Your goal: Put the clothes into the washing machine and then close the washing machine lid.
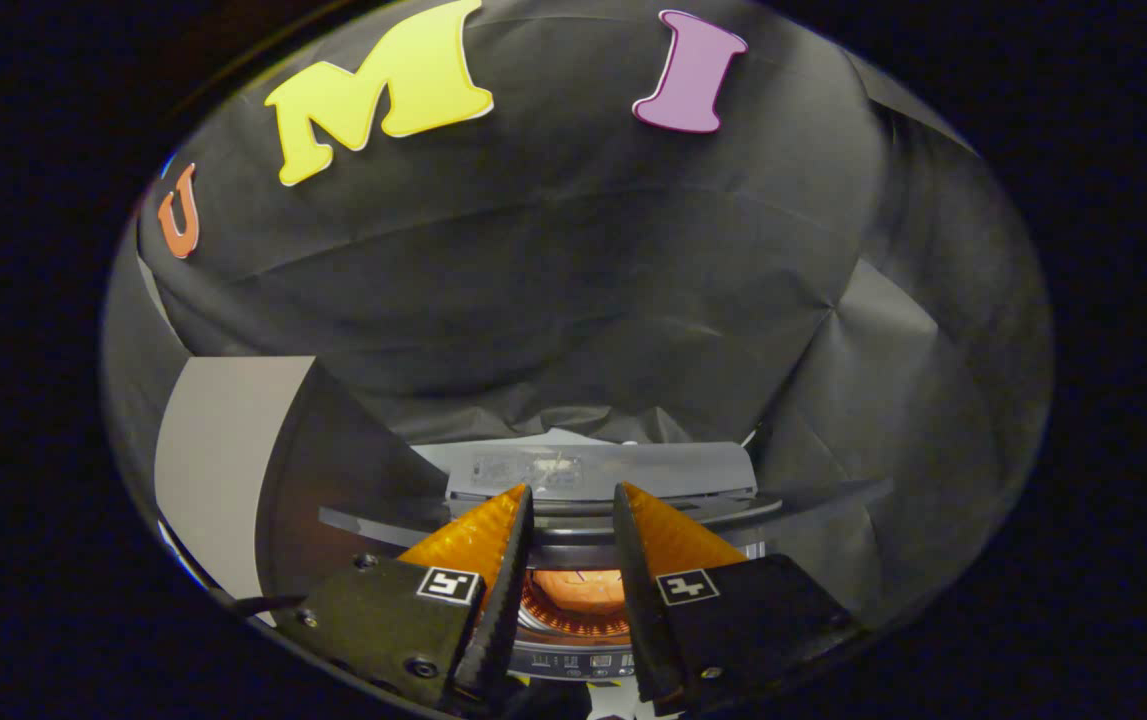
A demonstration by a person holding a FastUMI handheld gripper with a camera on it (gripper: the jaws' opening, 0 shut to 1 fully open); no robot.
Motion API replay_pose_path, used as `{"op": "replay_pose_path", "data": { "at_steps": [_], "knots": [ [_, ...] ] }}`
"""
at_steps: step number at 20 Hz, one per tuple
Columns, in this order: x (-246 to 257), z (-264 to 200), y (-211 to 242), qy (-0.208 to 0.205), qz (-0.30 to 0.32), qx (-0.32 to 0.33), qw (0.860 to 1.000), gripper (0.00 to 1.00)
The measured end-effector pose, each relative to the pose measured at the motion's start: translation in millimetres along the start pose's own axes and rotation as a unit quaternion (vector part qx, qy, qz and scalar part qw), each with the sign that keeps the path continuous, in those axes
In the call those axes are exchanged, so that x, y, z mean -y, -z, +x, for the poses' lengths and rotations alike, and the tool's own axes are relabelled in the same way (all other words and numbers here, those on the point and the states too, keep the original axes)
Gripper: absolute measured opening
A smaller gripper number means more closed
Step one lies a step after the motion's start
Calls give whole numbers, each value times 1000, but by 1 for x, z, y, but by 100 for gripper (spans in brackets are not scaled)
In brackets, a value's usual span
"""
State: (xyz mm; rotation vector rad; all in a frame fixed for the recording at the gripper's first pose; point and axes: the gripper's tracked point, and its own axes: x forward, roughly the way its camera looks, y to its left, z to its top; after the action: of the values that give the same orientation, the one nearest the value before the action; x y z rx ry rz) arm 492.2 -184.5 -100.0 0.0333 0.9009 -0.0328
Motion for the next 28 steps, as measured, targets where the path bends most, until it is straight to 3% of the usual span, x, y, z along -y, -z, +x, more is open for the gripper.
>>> {"op": "replay_pose_path", "data": {
  "at_steps": [4, 17, 22, 28],
  "knots": [
    [-2, 4, 11, -12, 9, -24, 1000, 51],
    [9, 18, 139, -28, 59, -129, 989, 52],
    [7, 15, 151, -24, 47, -116, 992, 52],
    [0, 1, 147, -22, -11, -61, 998, 52]
  ]
}}
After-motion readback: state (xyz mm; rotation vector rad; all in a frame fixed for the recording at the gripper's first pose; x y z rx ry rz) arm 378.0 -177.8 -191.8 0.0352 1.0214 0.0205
